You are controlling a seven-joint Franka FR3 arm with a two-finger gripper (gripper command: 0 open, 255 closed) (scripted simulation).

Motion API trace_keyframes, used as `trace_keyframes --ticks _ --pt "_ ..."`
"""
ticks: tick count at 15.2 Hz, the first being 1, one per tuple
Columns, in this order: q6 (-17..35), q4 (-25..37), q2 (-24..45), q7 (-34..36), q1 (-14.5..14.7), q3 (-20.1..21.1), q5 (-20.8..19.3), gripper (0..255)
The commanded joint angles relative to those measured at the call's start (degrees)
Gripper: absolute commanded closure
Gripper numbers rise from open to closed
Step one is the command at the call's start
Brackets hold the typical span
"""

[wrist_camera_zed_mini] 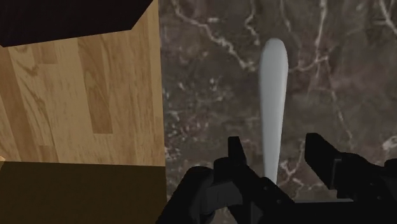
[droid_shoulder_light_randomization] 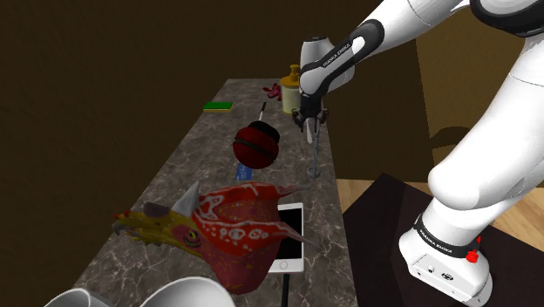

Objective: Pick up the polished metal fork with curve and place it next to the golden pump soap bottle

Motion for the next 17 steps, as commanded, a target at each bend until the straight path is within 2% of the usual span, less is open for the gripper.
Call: trace_keyframes --ticks 1,5,9,17 --pt "0.0 0.0 0.0 0.0 0.0 0.0 0.0 0" --pt "0.0 0.0 0.0 0.0 0.0 0.0 0.0 0" --pt "-7.08 2.52 -4.81 -1.58 0.11 0.14 2.26 0" --pt "-7.08 2.52 -4.81 -1.58 0.13 0.13 2.26 0"
